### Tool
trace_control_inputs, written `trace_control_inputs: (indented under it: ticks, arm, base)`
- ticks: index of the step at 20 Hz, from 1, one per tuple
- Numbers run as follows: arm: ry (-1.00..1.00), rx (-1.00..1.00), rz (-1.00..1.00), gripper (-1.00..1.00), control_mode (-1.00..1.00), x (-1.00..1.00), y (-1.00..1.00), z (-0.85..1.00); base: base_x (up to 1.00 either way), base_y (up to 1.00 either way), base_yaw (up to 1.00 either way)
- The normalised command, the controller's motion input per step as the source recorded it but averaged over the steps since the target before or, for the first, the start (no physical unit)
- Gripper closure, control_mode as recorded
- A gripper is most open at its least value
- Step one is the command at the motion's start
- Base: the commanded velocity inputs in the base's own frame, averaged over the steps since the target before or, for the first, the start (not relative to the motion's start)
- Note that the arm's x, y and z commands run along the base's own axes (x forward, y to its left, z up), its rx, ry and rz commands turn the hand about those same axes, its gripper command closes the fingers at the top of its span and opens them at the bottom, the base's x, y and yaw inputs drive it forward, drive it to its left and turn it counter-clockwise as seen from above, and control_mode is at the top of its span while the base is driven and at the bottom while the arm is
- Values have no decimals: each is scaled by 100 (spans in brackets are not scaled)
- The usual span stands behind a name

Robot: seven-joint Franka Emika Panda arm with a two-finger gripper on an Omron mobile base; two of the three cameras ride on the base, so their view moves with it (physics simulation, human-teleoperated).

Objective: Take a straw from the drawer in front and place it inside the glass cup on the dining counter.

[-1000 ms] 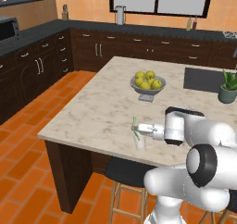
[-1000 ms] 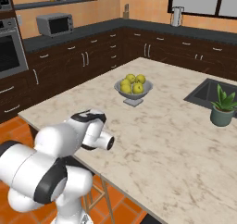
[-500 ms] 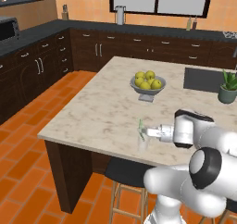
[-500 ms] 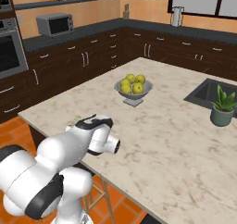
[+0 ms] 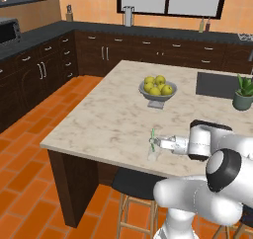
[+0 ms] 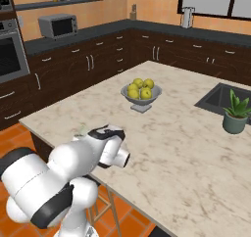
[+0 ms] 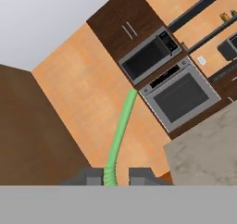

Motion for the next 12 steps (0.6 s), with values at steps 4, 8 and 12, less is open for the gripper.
trace_control_inputs:
  ticks: [4,8,12]
  arm:
    - [-11,8,5,100,-100,15,14,-28]
    - [-16,3,0,100,-100,-43,0,-9]
    - [-23,2,0,100,-100,-40,0,-3]
  base:
    - [0,0,0]
    - [0,0,0]
    - [0,0,0]
